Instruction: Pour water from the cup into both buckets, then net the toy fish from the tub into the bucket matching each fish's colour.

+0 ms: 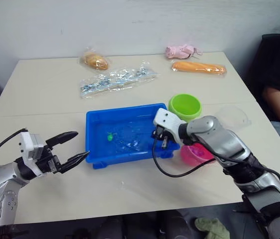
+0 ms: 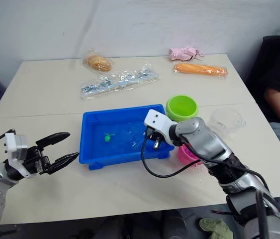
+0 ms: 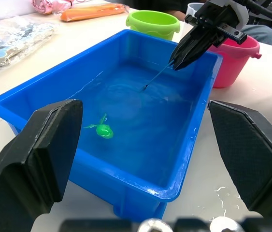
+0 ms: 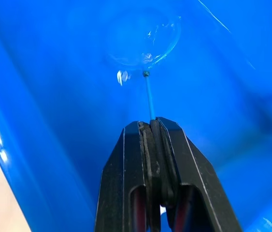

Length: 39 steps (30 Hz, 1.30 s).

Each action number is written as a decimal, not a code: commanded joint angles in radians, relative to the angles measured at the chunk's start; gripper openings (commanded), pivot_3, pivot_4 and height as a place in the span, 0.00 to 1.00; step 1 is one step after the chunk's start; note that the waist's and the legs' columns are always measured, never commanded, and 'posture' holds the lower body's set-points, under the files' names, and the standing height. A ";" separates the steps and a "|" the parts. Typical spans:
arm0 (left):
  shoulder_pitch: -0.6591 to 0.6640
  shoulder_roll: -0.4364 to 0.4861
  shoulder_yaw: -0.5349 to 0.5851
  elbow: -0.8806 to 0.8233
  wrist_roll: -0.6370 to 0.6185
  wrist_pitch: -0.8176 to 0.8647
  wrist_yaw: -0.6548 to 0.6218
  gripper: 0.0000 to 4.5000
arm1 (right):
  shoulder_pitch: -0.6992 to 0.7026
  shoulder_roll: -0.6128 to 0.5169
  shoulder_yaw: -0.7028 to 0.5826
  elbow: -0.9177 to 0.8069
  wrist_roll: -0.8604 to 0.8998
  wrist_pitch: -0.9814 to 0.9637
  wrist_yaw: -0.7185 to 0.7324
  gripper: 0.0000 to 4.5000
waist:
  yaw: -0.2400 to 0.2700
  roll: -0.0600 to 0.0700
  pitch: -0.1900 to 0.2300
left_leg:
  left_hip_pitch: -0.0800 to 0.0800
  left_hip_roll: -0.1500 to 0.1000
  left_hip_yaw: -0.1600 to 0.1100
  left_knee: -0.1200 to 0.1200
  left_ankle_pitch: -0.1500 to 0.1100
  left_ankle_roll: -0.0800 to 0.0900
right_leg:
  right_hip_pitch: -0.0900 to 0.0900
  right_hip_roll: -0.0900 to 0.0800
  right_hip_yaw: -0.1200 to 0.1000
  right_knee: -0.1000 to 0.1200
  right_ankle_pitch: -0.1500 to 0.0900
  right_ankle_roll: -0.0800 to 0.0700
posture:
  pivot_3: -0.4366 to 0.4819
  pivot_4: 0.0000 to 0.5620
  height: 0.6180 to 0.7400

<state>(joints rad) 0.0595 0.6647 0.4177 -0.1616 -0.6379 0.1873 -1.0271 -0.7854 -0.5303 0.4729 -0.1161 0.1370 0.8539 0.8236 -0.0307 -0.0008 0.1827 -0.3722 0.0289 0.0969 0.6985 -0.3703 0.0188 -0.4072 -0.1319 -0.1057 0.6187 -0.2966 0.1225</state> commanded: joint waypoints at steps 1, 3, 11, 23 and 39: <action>0.020 0.014 0.039 -0.042 -0.009 -0.011 0.007 0.99 | -0.030 0.045 0.006 -0.001 -0.001 -0.013 0.011 0.00 | 0.000 0.000 0.000 | 0.000 0.000 0.000 0.000 0.000 0.000 | -0.001 0.000 0.000 0.001 0.000 0.000 | 0.48 0.27 1.00; 0.023 0.014 0.042 -0.045 -0.010 -0.009 0.009 0.99 | -0.032 0.068 0.002 0.009 -0.001 -0.012 0.007 0.00 | 0.000 0.000 0.000 | 0.000 0.000 0.000 0.000 0.000 0.000 | -0.001 0.000 0.000 0.001 0.000 0.000 | 0.48 0.27 1.00; 0.030 0.027 0.046 -0.058 -0.002 -0.005 0.021 0.99 | -0.013 0.174 -0.073 0.004 0.055 0.003 -0.016 0.00 | 0.000 0.000 0.000 | -0.001 0.000 0.000 0.000 0.000 0.000 | -0.002 -0.001 0.000 0.002 0.000 0.000 | 0.48 0.27 1.00; -0.035 0.053 0.037 -0.087 -0.043 0.042 0.027 0.99 | 0.141 0.051 -0.326 -0.213 0.294 0.183 0.040 0.00 | 0.003 0.000 0.000 | -0.002 -0.001 0.000 0.000 0.000 0.000 | -0.002 -0.001 0.000 0.002 0.000 -0.001 | 0.48 0.27 1.00; -0.305 0.022 -0.151 -0.084 -0.052 0.125 0.024 0.99 | 0.386 -0.141 -0.802 -0.445 0.541 0.241 -0.040 0.00 | 0.012 -0.001 0.000 | -0.002 -0.001 0.001 0.000 0.000 0.000 | -0.002 0.000 0.001 0.001 0.000 0.000 | 0.48 0.27 1.00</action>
<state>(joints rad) -0.2246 0.6920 0.2794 -0.2380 -0.6787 0.3102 -1.0013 -0.3953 -0.6625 -0.2484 -0.5165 0.6471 1.1069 0.8154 -0.0192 -0.0017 0.1826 -0.3738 0.0281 0.0975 0.6986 -0.3703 0.0189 -0.4089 -0.1319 -0.1052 0.6200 -0.2968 0.1221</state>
